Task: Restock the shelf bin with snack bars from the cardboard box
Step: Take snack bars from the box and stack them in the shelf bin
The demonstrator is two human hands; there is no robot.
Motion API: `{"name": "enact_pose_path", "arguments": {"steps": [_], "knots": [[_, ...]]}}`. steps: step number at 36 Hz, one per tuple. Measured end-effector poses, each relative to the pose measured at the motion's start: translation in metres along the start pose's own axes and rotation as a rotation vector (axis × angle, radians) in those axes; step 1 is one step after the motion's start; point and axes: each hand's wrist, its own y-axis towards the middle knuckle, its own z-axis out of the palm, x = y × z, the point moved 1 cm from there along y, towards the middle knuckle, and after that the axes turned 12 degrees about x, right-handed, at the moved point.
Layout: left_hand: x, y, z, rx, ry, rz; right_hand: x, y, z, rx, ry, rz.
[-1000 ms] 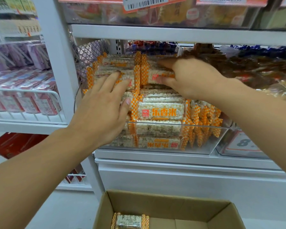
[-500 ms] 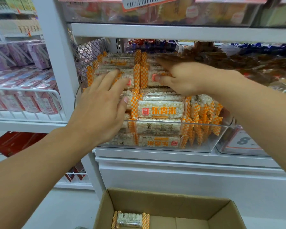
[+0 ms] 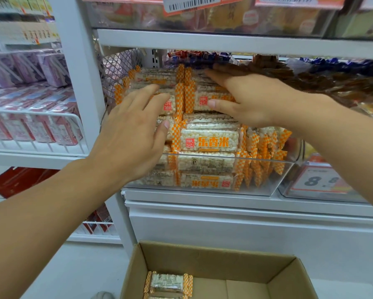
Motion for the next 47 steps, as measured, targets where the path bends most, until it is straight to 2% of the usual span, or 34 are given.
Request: {"name": "enact_pose_path", "arguments": {"steps": [4, 8, 11, 13, 15, 16, 19, 20, 22, 23, 24, 26, 28, 30, 33, 35, 37, 40, 44, 47], "knots": [[-0.005, 0.0, -0.005, -0.084, -0.051, 0.073, 0.015, -0.014, -0.003, -0.127, -0.074, -0.069], [-0.015, -0.006, -0.009, -0.251, -0.055, 0.182, 0.042, -0.031, 0.001, -0.444, -0.128, -0.3], [-0.019, -0.019, -0.005, -0.224, -0.085, 0.182, 0.066, -0.052, 0.013, -0.689, -0.094, -0.417], [-0.023, -0.034, 0.004, -0.125, -0.097, 0.211, 0.082, -0.07, 0.029, -0.693, -0.025, -0.49], [-0.027, -0.055, 0.022, 0.064, -0.072, 0.283, 0.098, -0.088, 0.057, -0.48, 0.137, -0.56], [-0.031, -0.067, 0.033, 0.245, -0.055, 0.295, 0.107, -0.096, 0.077, -0.284, 0.19, -0.561], [-0.037, -0.112, 0.078, 0.983, 0.129, 0.202, 0.133, -0.12, 0.151, 0.507, 0.128, -0.454], [-0.037, -0.131, 0.097, 1.181, 0.233, 0.184, 0.14, -0.129, 0.177, 0.753, 0.083, -0.437], [-0.036, -0.171, 0.133, 1.435, 0.346, 0.116, 0.153, -0.148, 0.225, 1.128, 0.01, -0.37], [-0.035, -0.189, 0.152, 1.49, 0.342, 0.035, 0.157, -0.155, 0.249, 1.219, 0.024, -0.313], [-0.035, -0.206, 0.169, 1.488, 0.309, -0.077, 0.16, -0.161, 0.273, 1.237, 0.092, -0.247], [-0.042, -0.229, 0.189, 1.431, 0.32, -0.307, 0.168, -0.167, 0.316, 1.157, 0.301, -0.102], [-0.053, -0.237, 0.198, 1.356, 0.42, -0.402, 0.179, -0.171, 0.348, 1.01, 0.496, 0.009], [-0.064, -0.238, 0.203, 1.308, 0.519, -0.393, 0.19, -0.17, 0.37, 0.908, 0.603, 0.06], [-0.081, -0.23, 0.21, 1.274, 0.655, -0.224, 0.203, -0.158, 0.392, 0.829, 0.639, 0.069], [-0.087, -0.228, 0.224, 1.222, 0.503, -0.201, 0.21, -0.15, 0.406, 0.826, 0.634, 0.046], [-0.084, -0.23, 0.237, 1.168, 0.22, -0.307, 0.214, -0.146, 0.419, 0.833, 0.598, 0.034], [-0.064, -0.248, 0.248, 1.185, -0.056, -0.433, 0.216, -0.146, 0.437, 0.793, 0.582, 0.027], [-0.038, -0.275, 0.261, 1.223, -0.225, -0.541, 0.219, -0.155, 0.453, 0.775, 0.533, 0.097], [-0.037, -0.282, 0.268, 1.147, -0.274, -0.461, 0.216, -0.161, 0.455, 0.829, 0.721, 0.091]]}}
